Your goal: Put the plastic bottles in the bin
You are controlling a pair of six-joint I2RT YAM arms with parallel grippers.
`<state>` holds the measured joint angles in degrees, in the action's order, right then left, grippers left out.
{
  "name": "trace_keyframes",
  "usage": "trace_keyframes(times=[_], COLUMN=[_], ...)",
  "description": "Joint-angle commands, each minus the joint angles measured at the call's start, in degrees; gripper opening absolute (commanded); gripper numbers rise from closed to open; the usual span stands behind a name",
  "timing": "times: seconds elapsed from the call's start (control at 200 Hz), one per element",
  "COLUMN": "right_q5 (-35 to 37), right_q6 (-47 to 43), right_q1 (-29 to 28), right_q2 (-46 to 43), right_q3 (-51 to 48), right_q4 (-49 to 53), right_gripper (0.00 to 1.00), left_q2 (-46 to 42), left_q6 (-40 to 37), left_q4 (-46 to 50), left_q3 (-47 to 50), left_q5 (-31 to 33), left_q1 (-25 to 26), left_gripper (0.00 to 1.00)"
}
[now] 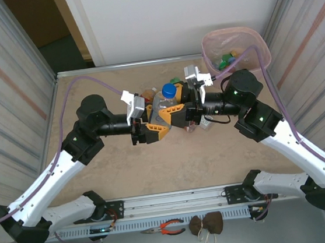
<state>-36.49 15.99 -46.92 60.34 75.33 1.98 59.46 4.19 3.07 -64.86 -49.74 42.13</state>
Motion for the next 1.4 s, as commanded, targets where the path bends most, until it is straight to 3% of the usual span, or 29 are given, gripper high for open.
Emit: trace_keyframes(times=[0.0, 0.145, 0.381, 0.746, 0.882, 1.117, 1.398], right_q5=[0.73, 2.01, 4.50, 18.29, 19.98, 20.44, 27.24], right_q6=[-0.26, -0.69, -2.05, -5.61, -5.29, -2.11, 5.90], right_q1=[-0.81, -0.81, -0.81, 0.88, 5.74, 19.41, 33.94], right_q2=[-1.02, -1.33, -1.87, -3.32, -3.14, -0.49, 7.14], right_q3=[-0.62, -0.55, -0.19, 3.53, 5.57, 9.12, 11.33], right_q4=[-1.72, -1.39, -0.51, 6.40, 8.06, 7.97, 4.09], right_gripper=[0.57, 0.54, 0.50, 0.48, 0.47, 0.47, 0.47], left_q2=[0.03, -0.44, -1.56, -4.49, -4.87, -5.04, -4.89], left_q6=[-0.66, -0.60, -0.74, -1.92, -2.08, -2.18, -2.82], left_q4=[-1.14, -1.05, -0.71, 1.73, 2.52, 3.58, 5.66], left_q3=[-1.75, -1.65, -1.06, 0.30, 0.48, 0.78, 0.56], left_q5=[0.53, 1.11, 3.38, 7.67, 8.53, 9.29, 10.76], left_q1=[0.22, 0.25, 0.20, 0.22, 0.20, 0.20, 0.23], left_gripper=[0.45, 0.48, 0.62, 0.70, 0.71, 0.71, 0.70])
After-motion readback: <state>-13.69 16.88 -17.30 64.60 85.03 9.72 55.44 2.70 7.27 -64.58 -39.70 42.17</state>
